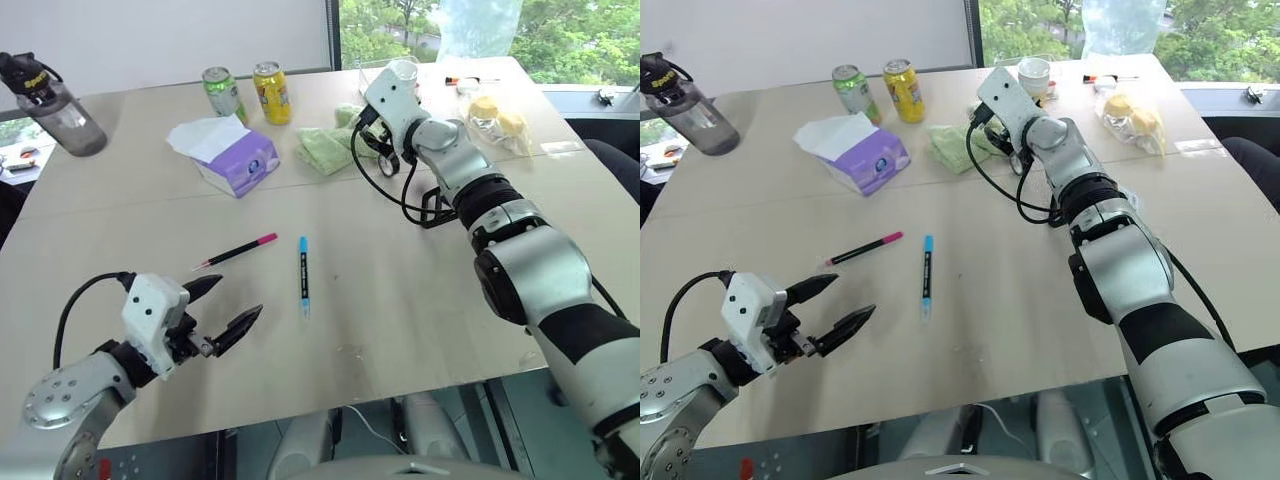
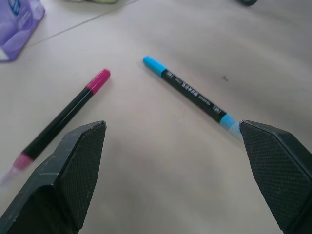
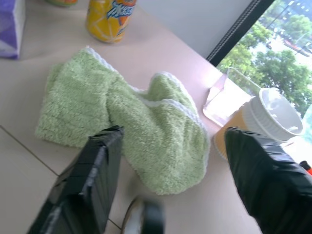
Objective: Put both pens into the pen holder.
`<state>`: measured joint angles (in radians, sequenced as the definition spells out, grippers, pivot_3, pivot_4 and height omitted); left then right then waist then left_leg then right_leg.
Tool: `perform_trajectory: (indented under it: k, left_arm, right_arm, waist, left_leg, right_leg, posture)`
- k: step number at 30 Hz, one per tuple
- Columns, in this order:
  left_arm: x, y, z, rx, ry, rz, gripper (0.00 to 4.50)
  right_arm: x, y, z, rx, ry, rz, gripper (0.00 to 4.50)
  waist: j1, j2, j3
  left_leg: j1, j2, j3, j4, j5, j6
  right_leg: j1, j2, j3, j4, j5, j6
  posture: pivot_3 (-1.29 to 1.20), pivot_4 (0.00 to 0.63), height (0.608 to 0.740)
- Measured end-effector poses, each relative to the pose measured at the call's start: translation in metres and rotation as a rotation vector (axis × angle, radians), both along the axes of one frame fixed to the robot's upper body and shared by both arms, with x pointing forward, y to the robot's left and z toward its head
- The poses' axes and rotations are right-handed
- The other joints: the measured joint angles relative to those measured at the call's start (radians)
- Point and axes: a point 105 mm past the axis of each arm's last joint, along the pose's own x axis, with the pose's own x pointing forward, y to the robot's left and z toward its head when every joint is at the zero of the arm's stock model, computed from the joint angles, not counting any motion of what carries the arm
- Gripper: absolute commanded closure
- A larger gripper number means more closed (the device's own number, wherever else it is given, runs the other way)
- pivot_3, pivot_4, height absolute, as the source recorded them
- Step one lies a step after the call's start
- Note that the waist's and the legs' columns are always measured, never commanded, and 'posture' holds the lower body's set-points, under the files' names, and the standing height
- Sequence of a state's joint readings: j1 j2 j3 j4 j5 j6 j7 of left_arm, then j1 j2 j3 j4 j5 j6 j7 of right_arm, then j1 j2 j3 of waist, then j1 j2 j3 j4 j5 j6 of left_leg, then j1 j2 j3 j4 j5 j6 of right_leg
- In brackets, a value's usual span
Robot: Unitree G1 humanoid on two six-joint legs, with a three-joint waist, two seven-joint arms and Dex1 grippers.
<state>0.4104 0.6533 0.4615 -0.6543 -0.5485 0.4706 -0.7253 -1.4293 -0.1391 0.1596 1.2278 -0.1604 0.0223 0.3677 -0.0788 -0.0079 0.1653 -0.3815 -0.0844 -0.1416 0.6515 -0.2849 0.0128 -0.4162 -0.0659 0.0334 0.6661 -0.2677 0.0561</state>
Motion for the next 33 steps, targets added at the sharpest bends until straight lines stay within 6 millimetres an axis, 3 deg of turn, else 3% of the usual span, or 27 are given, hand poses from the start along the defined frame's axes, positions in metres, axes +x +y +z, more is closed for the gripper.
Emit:
perform_trajectory:
  k: [5, 7, 9, 10, 13, 16, 20, 27, 33]
  left_arm:
    - [0.002, 0.001, 0.001, 0.012, 0.0, -0.013, 0.0]
    - [0.001, 0.0, 0.001, 0.016, 0.003, -0.021, 0.0]
    - [0.0, 0.001, -0.001, 0.014, 0.018, -0.029, 0.0]
    - [-0.001, 0.002, -0.003, 0.011, 0.026, -0.028, 0.0]
    - [-0.003, 0.006, -0.006, 0.007, 0.046, -0.025, 0.0]
    - [-0.005, 0.007, -0.006, 0.01, 0.053, -0.028, 0.0]
    - [-0.008, 0.012, -0.005, 0.016, 0.058, -0.022, 0.0]
    - [-0.016, 0.018, -0.007, 0.023, 0.086, -0.011, 0.0]
    - [-0.021, 0.018, -0.01, 0.023, 0.103, -0.009, 0.0]
  right_arm:
    - [-0.015, 0.026, 0.009, 0.051, 0.04, 0.174, 1.15]
    - [-0.03, 0.041, 0.002, 0.067, 0.098, 0.299, 1.15]
    - [-0.056, 0.053, -0.023, 0.067, 0.21, 0.433, 1.15]
    - [-0.072, 0.059, -0.046, 0.064, 0.301, 0.488, 1.15]
    - [-0.105, 0.065, -0.089, 0.045, 0.471, 0.546, 1.15]
    - [-0.131, 0.073, -0.106, 0.005, 0.561, 0.572, 1.15]
    - [-0.144, 0.083, -0.107, -0.012, 0.621, 0.537, 1.15]
    - [-0.157, 0.087, -0.133, -0.069, 0.75, 0.439, 1.15]
    - [-0.159, 0.092, -0.134, -0.081, 0.739, 0.399, 1.15]
  waist:
    - [-0.011, 0.0, 0.0]
    - [-0.01, 0.0, 0.0]
    - [-0.005, -0.001, -0.001]
    - [-0.004, 0.0, -0.001]
    - [0.008, 0.0, 0.0]
    - [0.011, 0.0, 0.0]
    - [0.013, -0.001, -0.001]
    - [0.016, -0.001, -0.001]
    - [0.013, -0.001, -0.002]
  left_leg:
    - [0.0, 0.0, 0.0, 0.0, 0.0, 0.0]
    - [0.0, 0.001, -0.001, 0.001, 0.0, 0.0]
    - [0.0, 0.001, -0.002, 0.0, 0.0, 0.0]
    - [-0.001, 0.0, -0.002, 0.0, 0.0, 0.0]
    - [-0.001, 0.0, -0.002, 0.001, 0.0, 0.0]
    - [-0.001, 0.0, -0.002, 0.002, 0.0, 0.0]
    - [0.001, 0.0, -0.002, 0.002, 0.0, 0.0]
    - [0.0, 0.0, -0.002, 0.002, 0.0, 0.0]
    - [0.001, 0.0, -0.001, 0.001, 0.0, 0.0]
  right_leg:
    - [0.0, 0.0, 0.0, 0.0, 0.0, 0.0]
    - [0.0, 0.0, 0.0, 0.0, 0.0, 0.0]
    - [0.001, 0.0, 0.001, 0.0, 0.0, 0.0]
    - [0.0, 0.0, 0.001, 0.0, 0.0, 0.0]
    - [0.0, 0.0, 0.002, 0.0, 0.0, 0.0]
    - [0.0, 0.0, 0.002, 0.001, 0.0, 0.0]
    - [0.0, 0.0, 0.002, 0.003, 0.0, 0.0]
    - [0.0, 0.0, 0.002, 0.002, 0.0, 0.0]
    - [0.0, 0.0, 0.002, 0.002, 0.0, 0.0]
  posture:
    - [0.0, 0.15, 0.74]
    - [0.0, 0.15, 0.74]
    - [0.0, 0.15, 0.74]
    - [0.0, 0.15, 0.74]
    - [0.0, 0.15, 0.74]
    - [0.0, 0.15, 0.74]
    - [0.0, 0.15, 0.74]
    - [0.0, 0.15, 0.74]
    - [0.0, 0.15, 0.74]
